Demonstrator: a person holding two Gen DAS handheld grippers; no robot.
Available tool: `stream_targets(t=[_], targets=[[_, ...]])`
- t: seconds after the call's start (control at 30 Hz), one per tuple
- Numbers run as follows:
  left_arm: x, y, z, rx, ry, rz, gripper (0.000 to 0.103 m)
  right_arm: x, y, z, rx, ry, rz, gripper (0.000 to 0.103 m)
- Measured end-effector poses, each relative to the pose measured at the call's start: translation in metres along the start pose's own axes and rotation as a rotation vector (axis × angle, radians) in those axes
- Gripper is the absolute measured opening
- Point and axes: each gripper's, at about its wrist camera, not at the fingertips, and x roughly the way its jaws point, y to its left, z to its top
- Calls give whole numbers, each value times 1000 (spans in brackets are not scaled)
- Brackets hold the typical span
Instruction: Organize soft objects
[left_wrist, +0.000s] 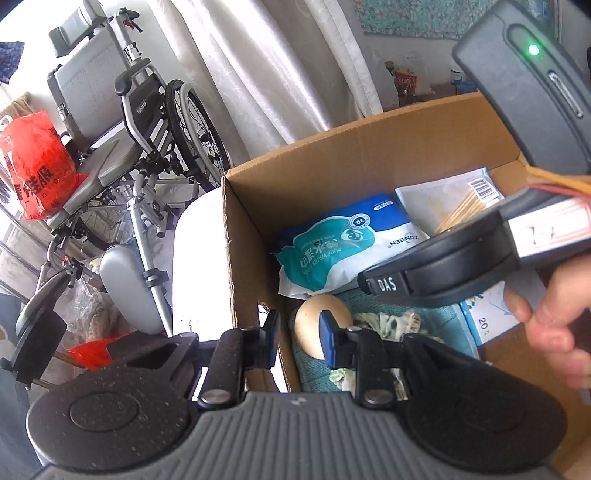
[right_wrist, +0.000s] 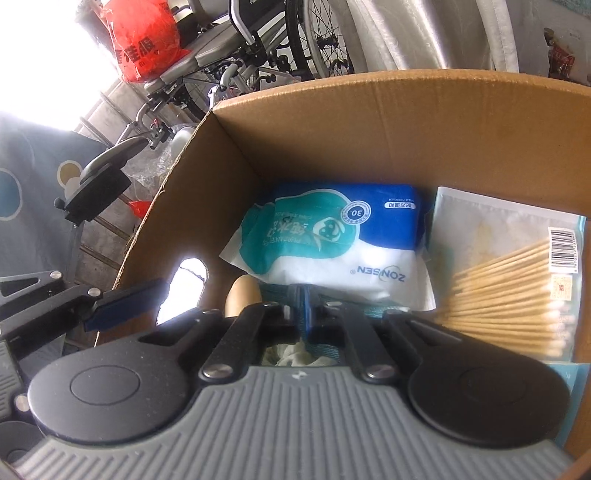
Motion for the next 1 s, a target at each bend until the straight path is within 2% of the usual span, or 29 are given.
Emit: stream_targets(t=[0.17,0.23,0.3,0.43,0.57,0.67,0.8,0.93,1.0], targets=[[-53,15,-28,-71,-98,-49,25,-34,-2,-5,2,-55,42,1],[-93,23,-57,-123,-166,-85,27,-62,-2,-12,-18,-72,104,2],[-129,27,-90,-194,-215,-118,34,-92,-1,-24,-48,-84,164,2],[-182,28,-163,-313,-229,-167,37,-150,1,-55,-101,-86,242,3],[-214,16,-233,-390,-207,-192,52,-206,6,-97,-134,-100,306,3],[-221,2,-276,-435,-180,-220,55,-245,11,-134,-150,-106,343,3],[-213,-17,-325,-511,-153,-267,60,-288,13,-185,-140,-170,393,3],[-194,-34,-350,-554,-99,-304,65,-302,20,-239,-152,-128,412,4],[-186,-46,-356,-524,-97,-290,75,-300,24,-265,-165,-108,412,4]])
